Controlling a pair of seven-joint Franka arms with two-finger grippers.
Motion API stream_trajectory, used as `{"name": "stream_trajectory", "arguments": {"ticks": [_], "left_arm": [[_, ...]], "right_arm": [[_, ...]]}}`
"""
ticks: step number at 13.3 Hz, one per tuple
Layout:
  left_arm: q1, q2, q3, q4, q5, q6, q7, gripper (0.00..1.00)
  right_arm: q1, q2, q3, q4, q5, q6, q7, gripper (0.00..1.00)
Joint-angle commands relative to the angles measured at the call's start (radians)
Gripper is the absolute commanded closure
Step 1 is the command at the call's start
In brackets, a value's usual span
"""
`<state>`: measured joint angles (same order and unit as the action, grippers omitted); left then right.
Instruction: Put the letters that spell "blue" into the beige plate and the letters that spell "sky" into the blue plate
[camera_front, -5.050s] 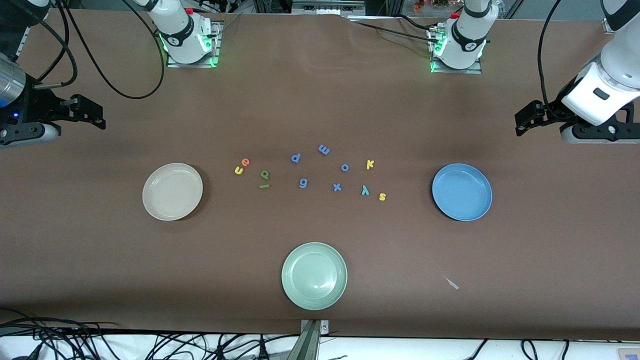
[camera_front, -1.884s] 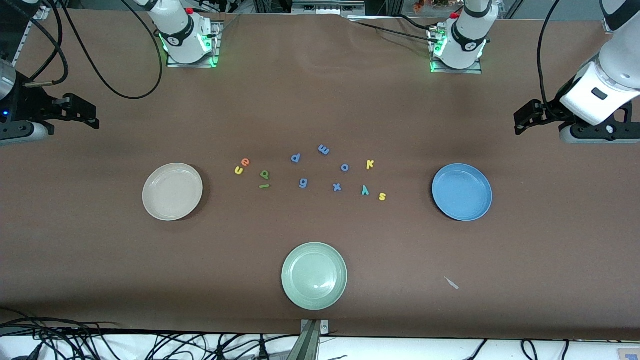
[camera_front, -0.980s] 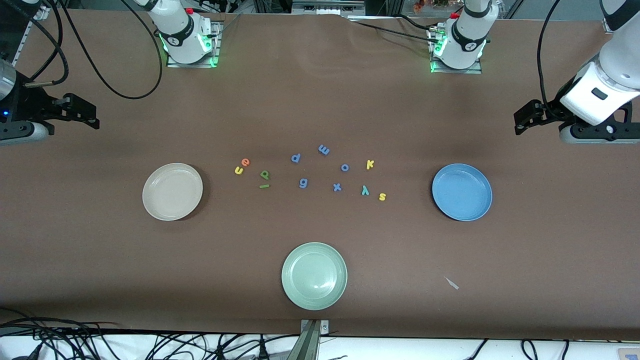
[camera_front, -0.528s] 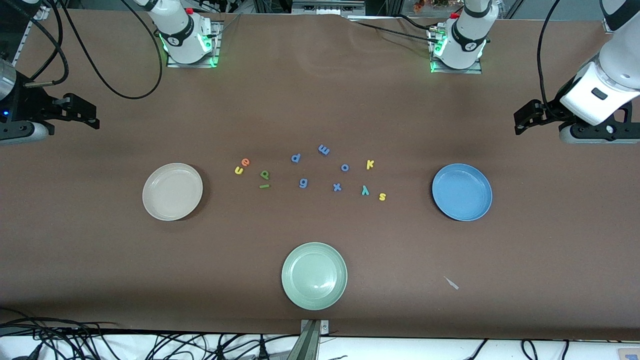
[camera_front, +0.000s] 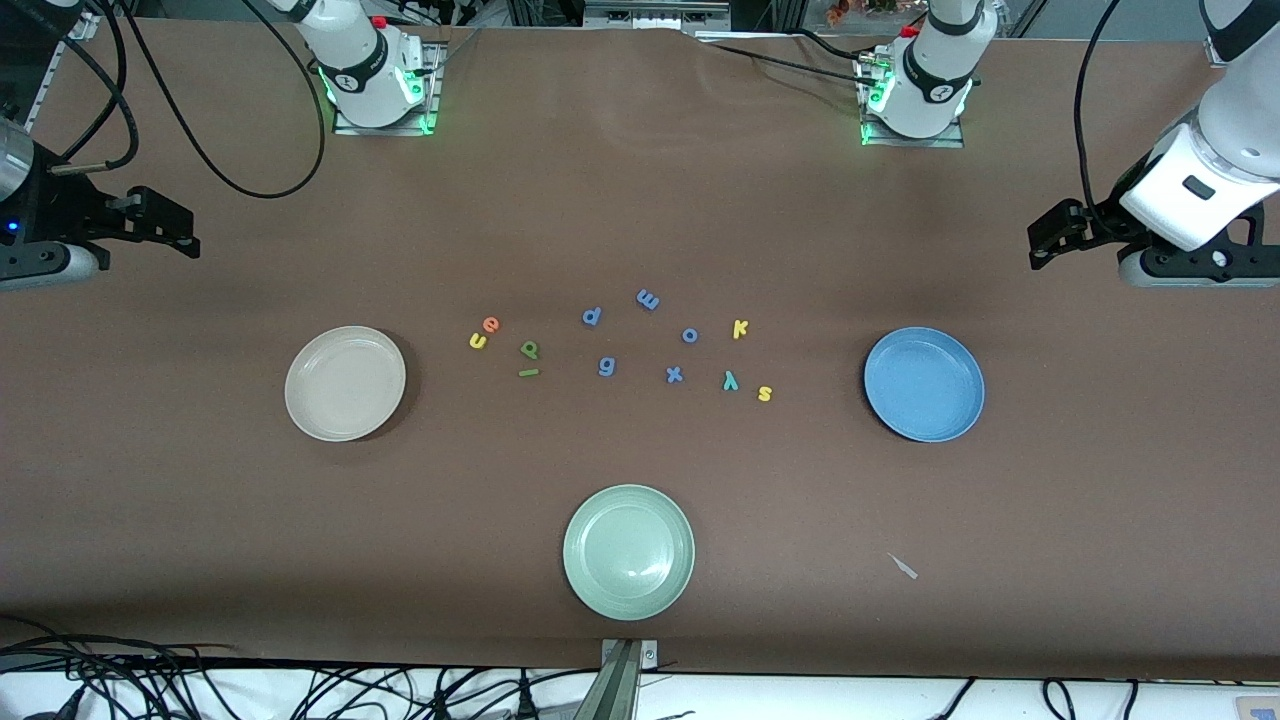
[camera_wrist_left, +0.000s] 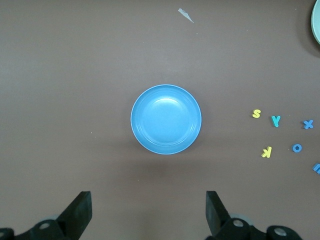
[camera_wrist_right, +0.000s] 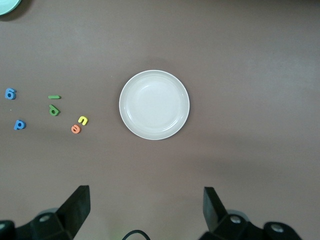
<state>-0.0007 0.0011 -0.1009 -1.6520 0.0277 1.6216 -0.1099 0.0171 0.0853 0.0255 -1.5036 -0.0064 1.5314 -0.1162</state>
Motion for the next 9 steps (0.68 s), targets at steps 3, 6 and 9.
{"name": "stream_trajectory", "arguments": {"ticks": [3, 6, 9], "left_arm": [[-0.004, 0.011, 0.001, 0.031, 0.012, -0.025, 0.019, 0.00], [-0.004, 0.011, 0.001, 0.031, 0.012, -0.025, 0.019, 0.00], [-0.004, 0.011, 0.001, 0.031, 0.012, -0.025, 0.019, 0.00]], "right_arm": [[-0.011, 0.002, 0.011, 0.022, 0.002, -0.022, -0.006, 0.00], [-0.009, 0.002, 0.013, 0.022, 0.000, -0.022, -0.005, 0.00], [-0.009, 0.002, 0.013, 0.020, 0.000, -0.022, 0.000, 0.00]]}}
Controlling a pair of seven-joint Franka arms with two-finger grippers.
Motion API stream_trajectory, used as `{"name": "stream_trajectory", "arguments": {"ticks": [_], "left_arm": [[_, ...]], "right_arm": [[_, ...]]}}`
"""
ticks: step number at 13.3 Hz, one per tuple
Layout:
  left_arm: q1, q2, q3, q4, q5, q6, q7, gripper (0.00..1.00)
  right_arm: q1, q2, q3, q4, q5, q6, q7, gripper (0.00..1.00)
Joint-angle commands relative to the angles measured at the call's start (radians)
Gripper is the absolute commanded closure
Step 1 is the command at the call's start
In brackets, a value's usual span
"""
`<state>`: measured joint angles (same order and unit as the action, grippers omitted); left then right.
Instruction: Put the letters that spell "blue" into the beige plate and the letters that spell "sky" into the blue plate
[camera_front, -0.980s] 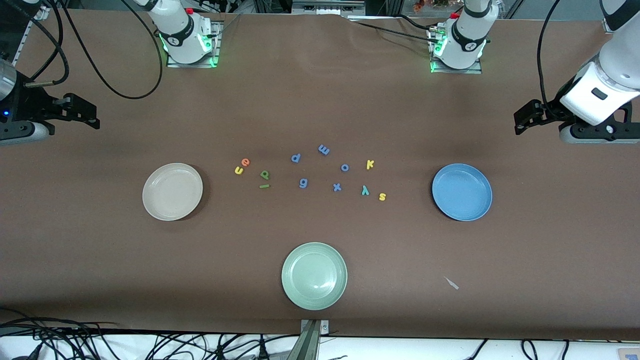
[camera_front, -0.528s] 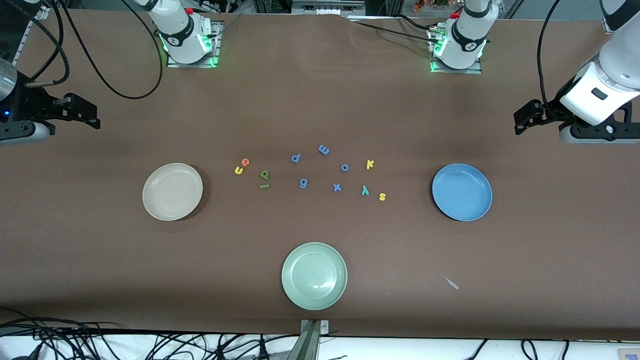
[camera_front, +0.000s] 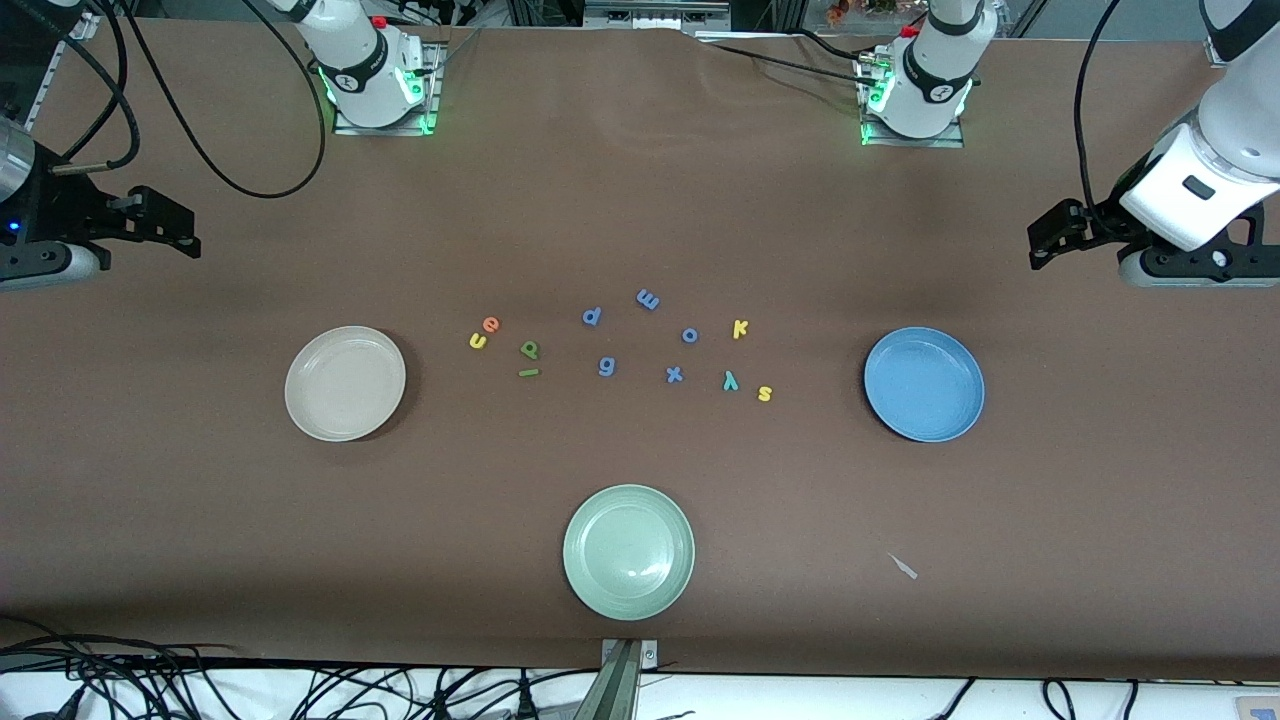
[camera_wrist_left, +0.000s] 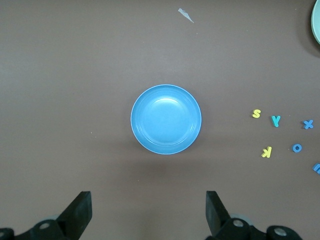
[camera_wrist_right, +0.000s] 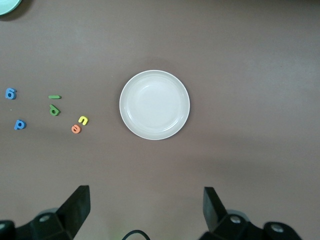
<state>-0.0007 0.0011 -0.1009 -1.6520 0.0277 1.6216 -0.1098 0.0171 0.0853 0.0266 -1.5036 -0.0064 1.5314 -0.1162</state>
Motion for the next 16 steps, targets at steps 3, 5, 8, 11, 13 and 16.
{"name": "stream_trajectory", "arguments": {"ticks": [3, 5, 8, 11, 13, 16], "left_arm": [[-0.004, 0.011, 0.001, 0.029, 0.012, -0.025, 0.019, 0.00], [-0.004, 0.013, 0.001, 0.029, 0.012, -0.025, 0.019, 0.00], [-0.002, 0.017, 0.001, 0.018, 0.009, -0.026, 0.022, 0.00], [-0.039, 0.074, -0.009, 0.029, -0.041, -0.022, 0.007, 0.00], [-0.087, 0.130, -0.010, 0.031, -0.043, -0.014, 0.004, 0.00], [-0.162, 0.285, -0.011, 0.153, -0.043, -0.009, -0.080, 0.00]], "right_arm": [[-0.008, 0.002, 0.012, 0.020, -0.001, -0.022, 0.004, 0.00], [-0.006, 0.002, 0.013, 0.022, -0.001, -0.020, 0.004, 0.00], [-0.005, 0.002, 0.013, 0.022, 0.000, -0.019, 0.004, 0.00], [0.004, 0.002, 0.013, 0.022, 0.000, -0.019, 0.004, 0.00], [0.007, 0.002, 0.013, 0.022, 0.002, -0.016, 0.004, 0.00], [0.007, 0.004, 0.012, 0.022, 0.002, -0.014, -0.002, 0.00]]}}
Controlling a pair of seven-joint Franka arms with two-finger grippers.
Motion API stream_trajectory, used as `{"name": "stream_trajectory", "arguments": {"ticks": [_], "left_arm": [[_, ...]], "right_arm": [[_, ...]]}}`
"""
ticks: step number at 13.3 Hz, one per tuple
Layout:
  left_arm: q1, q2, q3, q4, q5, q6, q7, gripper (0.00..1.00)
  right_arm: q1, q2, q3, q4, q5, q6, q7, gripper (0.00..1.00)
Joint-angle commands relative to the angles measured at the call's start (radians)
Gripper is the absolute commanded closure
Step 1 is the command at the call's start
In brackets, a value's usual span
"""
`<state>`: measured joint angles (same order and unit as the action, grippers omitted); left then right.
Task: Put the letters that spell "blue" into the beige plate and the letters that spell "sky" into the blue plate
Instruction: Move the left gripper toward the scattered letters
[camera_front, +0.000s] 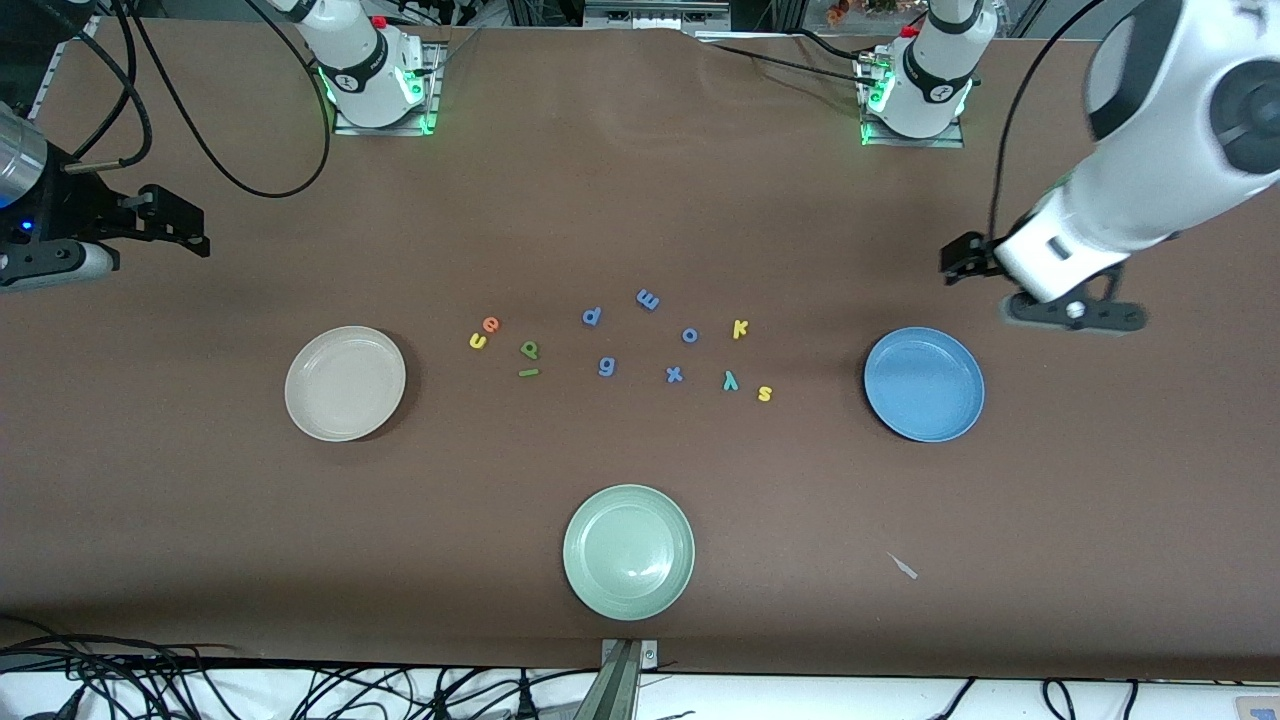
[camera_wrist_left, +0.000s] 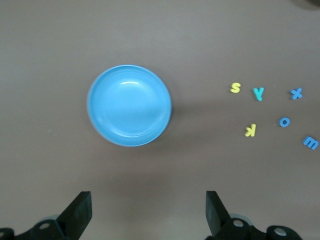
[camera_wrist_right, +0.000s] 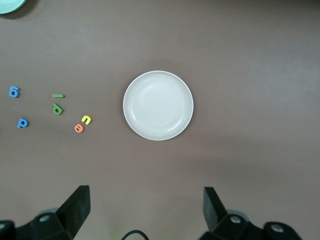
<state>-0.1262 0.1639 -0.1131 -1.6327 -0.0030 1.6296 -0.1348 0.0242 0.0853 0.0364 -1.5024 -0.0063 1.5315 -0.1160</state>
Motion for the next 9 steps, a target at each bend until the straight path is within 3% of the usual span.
{"name": "stream_trajectory", "arguments": {"ticks": [1, 5, 9], "left_arm": [[-0.071, 0.187, 0.003, 0.181, -0.012, -0.016, -0.118, 0.00], [-0.150, 0.397, 0.003, 0.318, -0.005, 0.093, -0.280, 0.00], [-0.237, 0.531, 0.003, 0.318, -0.005, 0.243, -0.469, 0.00]], "right_arm": [[0.000, 0.004, 0.002, 0.021, 0.002, -0.019, -0.005, 0.00], [0.000, 0.017, 0.002, 0.001, 0.002, -0.022, -0.007, 0.00], [0.000, -0.073, 0.026, -0.192, -0.004, 0.094, -0.004, 0.00]]}}
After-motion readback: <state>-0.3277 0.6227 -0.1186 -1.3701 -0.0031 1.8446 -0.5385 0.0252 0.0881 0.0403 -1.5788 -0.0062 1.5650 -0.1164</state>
